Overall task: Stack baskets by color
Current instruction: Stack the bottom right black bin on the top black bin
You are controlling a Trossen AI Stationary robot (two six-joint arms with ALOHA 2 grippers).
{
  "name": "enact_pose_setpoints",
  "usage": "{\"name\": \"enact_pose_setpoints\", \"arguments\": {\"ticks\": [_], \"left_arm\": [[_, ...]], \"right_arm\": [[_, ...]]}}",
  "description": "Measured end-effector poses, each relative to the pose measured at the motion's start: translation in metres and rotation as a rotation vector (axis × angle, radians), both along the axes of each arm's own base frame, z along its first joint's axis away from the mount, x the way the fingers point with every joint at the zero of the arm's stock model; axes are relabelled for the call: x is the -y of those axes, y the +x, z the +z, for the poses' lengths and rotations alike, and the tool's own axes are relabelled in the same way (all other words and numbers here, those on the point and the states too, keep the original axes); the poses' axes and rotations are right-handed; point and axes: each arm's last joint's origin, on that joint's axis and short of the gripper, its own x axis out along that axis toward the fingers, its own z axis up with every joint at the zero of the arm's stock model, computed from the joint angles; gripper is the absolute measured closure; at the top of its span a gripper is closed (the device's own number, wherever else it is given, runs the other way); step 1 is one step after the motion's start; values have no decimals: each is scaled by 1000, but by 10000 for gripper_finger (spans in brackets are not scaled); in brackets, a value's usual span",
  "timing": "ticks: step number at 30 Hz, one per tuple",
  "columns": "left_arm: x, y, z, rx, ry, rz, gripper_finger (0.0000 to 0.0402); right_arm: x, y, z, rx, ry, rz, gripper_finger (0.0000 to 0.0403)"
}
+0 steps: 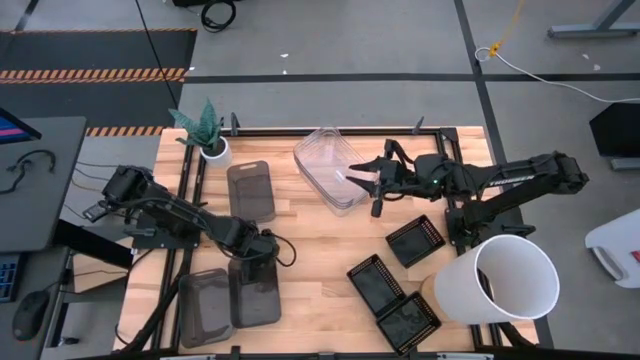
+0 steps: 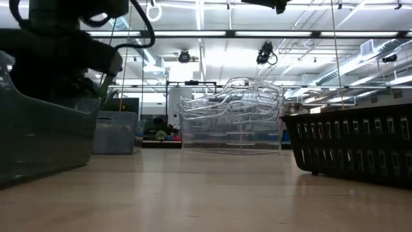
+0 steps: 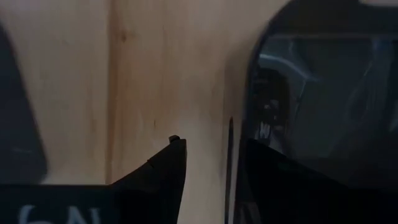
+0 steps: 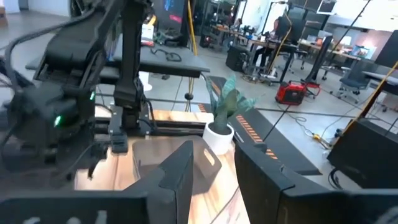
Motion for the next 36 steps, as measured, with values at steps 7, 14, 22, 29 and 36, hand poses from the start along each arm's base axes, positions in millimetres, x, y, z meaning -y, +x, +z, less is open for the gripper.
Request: {"name": "enact_pose_setpoints", "arguments": {"ticks": [7,14,22,29,36], "left_arm": [[1,4,-8,-20,3,-32,292],[0,2,-8,-36,11,-39,386],[-9,-1,8,-36,8,-98,395],[-32,5,55,47,5,-103,396],[-66,13,110,100,33,-108,397]], "right_arm": [[0,0,0,-1,0,1,280],[0,0,-1,-6,0,1,280],[0,0,-1,-2,14,0,280],[0,0,-1,-3,14,-1,280],[0,0,-1,-3,14,0,280]]}}
